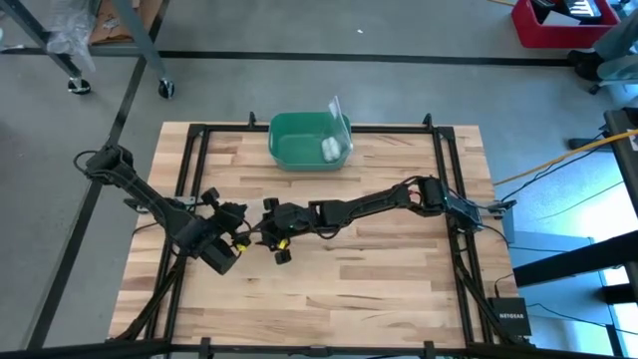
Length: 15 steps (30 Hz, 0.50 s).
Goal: Roll bandage
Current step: Put the violet bandage into the zip bag
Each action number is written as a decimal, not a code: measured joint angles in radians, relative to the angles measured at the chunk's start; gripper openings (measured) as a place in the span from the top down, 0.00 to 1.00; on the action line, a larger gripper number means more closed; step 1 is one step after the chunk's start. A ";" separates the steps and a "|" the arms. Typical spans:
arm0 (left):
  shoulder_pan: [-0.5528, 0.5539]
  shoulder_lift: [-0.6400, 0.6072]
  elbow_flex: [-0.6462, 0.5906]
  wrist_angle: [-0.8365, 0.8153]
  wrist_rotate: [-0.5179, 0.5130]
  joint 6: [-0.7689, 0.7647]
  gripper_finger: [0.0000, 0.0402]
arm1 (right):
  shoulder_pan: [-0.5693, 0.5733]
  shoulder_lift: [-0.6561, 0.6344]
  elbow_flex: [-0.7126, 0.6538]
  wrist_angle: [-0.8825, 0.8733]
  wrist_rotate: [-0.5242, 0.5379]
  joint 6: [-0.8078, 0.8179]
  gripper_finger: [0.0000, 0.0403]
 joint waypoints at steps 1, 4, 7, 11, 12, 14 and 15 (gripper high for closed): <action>0.004 0.000 -0.002 -0.002 0.003 0.003 0.99 | 0.000 -0.002 0.007 -0.042 0.001 0.000 0.52; 0.005 0.000 -0.020 -0.002 0.009 -0.013 1.00 | 0.003 -0.002 0.017 -0.125 0.034 0.036 0.52; 0.019 0.000 -0.039 -0.003 0.012 -0.016 0.99 | 0.016 -0.014 0.049 -0.271 0.114 0.058 0.52; 0.045 0.000 -0.057 -0.005 0.031 -0.005 0.98 | 0.031 -0.060 0.104 -0.457 0.220 0.112 0.52; 0.052 0.000 -0.059 -0.006 0.044 -0.001 0.98 | 0.034 -0.068 0.112 -0.496 0.230 0.140 0.52; 0.057 0.000 -0.060 -0.005 0.063 0.003 0.98 | 0.038 -0.078 0.113 -0.551 0.230 0.215 0.52; 0.057 0.000 -0.060 -0.005 0.068 0.003 0.98 | 0.038 -0.077 0.112 -0.569 0.215 0.251 0.52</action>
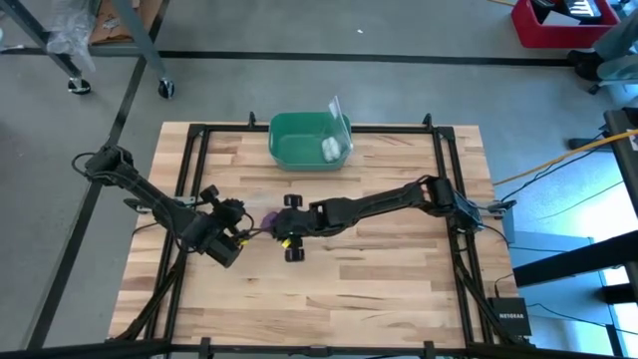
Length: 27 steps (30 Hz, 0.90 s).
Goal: Roll bandage
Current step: Put the violet bandage into the zip bag
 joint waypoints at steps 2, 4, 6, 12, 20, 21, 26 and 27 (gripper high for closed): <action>-0.003 0.000 0.000 -0.001 0.007 0.000 0.98 | 0.008 0.002 -0.017 0.008 -0.033 0.051 0.52; -0.004 0.000 0.000 0.000 0.022 0.003 0.98 | 0.015 0.002 -0.072 0.129 -0.038 0.074 0.52; -0.003 0.000 0.000 -0.001 0.026 0.011 0.98 | 0.017 0.002 -0.133 0.250 -0.060 0.099 0.52; -0.003 0.000 0.000 0.001 0.026 0.044 0.98 | 0.016 0.005 -0.184 0.339 0.039 0.132 0.38; 0.019 -0.001 0.000 0.004 0.019 0.109 0.98 | 0.023 0.036 -0.186 0.419 0.157 0.113 0.24; 0.021 -0.001 0.000 0.005 0.017 0.108 0.98 | 0.024 0.048 -0.184 0.450 0.157 0.114 0.24; 0.026 -0.001 -0.006 0.006 0.014 0.111 0.98 | 0.024 0.110 -0.187 0.520 0.188 0.119 0.26; 0.025 -0.001 -0.006 0.010 0.014 0.111 0.98 | 0.023 0.116 -0.186 0.532 0.203 0.121 0.27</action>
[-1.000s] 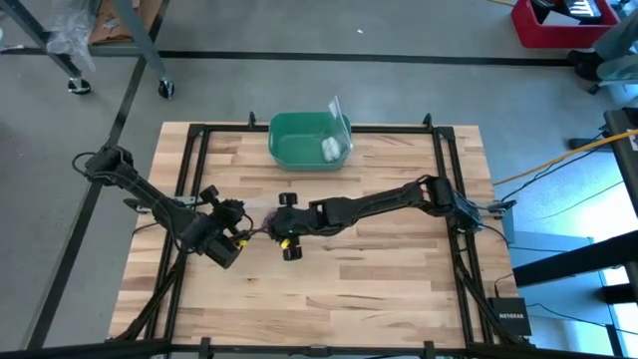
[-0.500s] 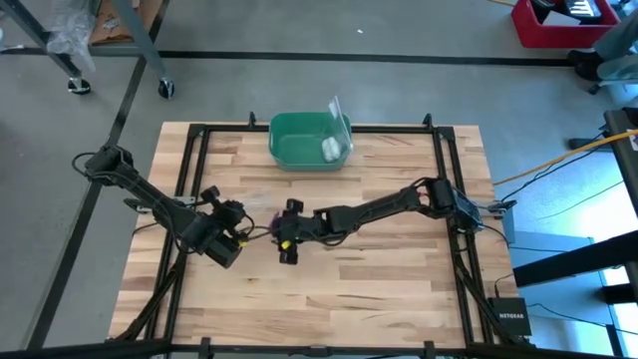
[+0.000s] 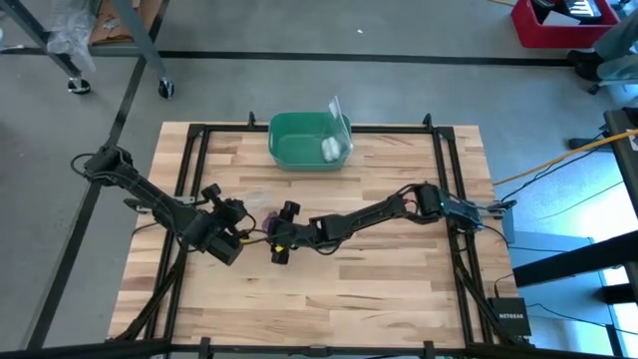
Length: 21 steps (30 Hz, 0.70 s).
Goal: Roll bandage
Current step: Put the violet bandage into the zip bag
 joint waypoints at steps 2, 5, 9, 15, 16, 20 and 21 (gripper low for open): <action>0.000 0.000 0.000 0.002 0.000 0.005 0.98 | 0.000 0.002 -0.002 -0.007 0.028 -0.003 0.28; -0.002 0.000 0.000 0.032 0.000 0.009 0.98 | 0.000 0.002 0.001 0.005 0.054 -0.013 0.30; -0.002 0.000 0.001 0.074 0.002 0.052 0.98 | 0.000 0.009 0.001 0.005 0.035 -0.024 0.32; -0.002 0.000 0.001 0.077 0.012 0.054 0.98 | 0.013 0.014 0.002 -0.126 0.078 -0.037 0.35; -0.002 0.000 0.001 0.079 0.012 0.054 0.98 | 0.013 0.014 0.002 -0.138 0.081 -0.040 0.35; -0.002 0.000 0.001 0.077 0.012 0.054 0.98 | 0.013 0.015 0.001 -0.153 0.117 -0.061 0.37; -0.002 0.000 0.001 0.078 0.012 0.055 0.98 | 0.013 0.014 0.001 -0.148 0.128 -0.060 0.38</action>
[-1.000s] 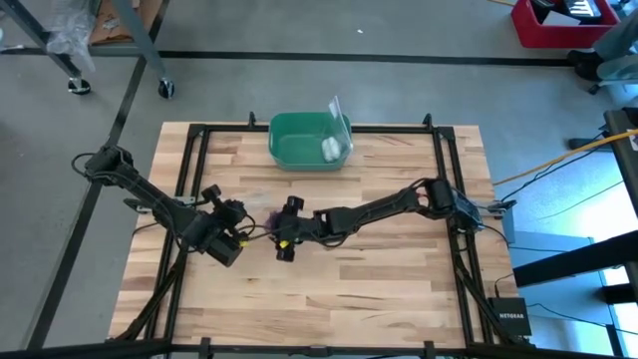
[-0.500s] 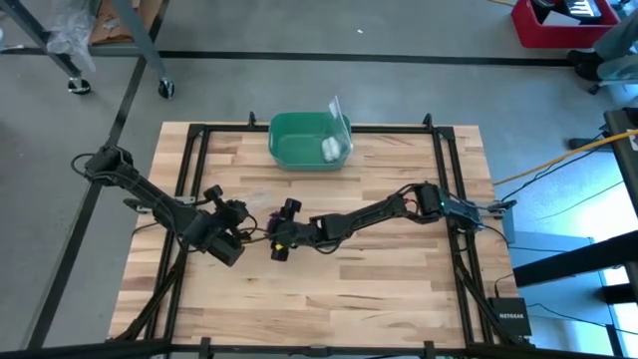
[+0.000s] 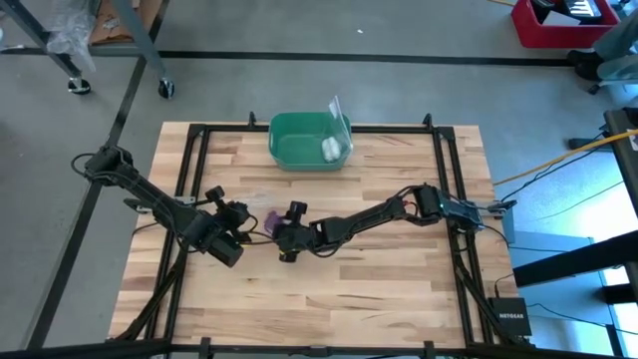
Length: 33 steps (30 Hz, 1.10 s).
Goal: Roll bandage
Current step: Put the violet bandage into the zip bag
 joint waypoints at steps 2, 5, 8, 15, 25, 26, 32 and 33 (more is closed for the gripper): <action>0.000 0.000 0.000 0.000 0.000 -0.001 0.98 | 0.000 0.000 0.000 0.022 -0.016 0.009 0.38; 0.000 0.000 0.000 0.001 0.000 -0.002 0.98 | 0.002 0.000 0.000 0.055 -0.075 0.041 0.39; 0.000 0.000 0.001 0.002 0.000 -0.002 0.98 | 0.006 0.005 0.000 0.096 -0.077 0.088 0.39; 0.000 0.000 0.001 0.002 0.000 -0.002 0.98 | 0.007 0.032 0.000 0.094 0.039 0.104 0.40; 0.000 0.000 0.001 0.002 0.001 0.000 0.98 | 0.027 0.037 -0.001 0.019 0.204 0.003 0.40; 0.000 0.000 0.001 0.002 0.001 0.000 0.98 | 0.027 0.037 -0.001 0.019 0.202 0.003 0.40; 0.000 0.001 0.001 0.003 0.001 0.001 0.98 | 0.027 0.009 0.000 0.002 0.174 -0.013 0.40; 0.000 0.001 0.001 0.003 0.001 0.001 0.98 | 0.026 0.004 0.000 0.000 0.174 -0.022 0.40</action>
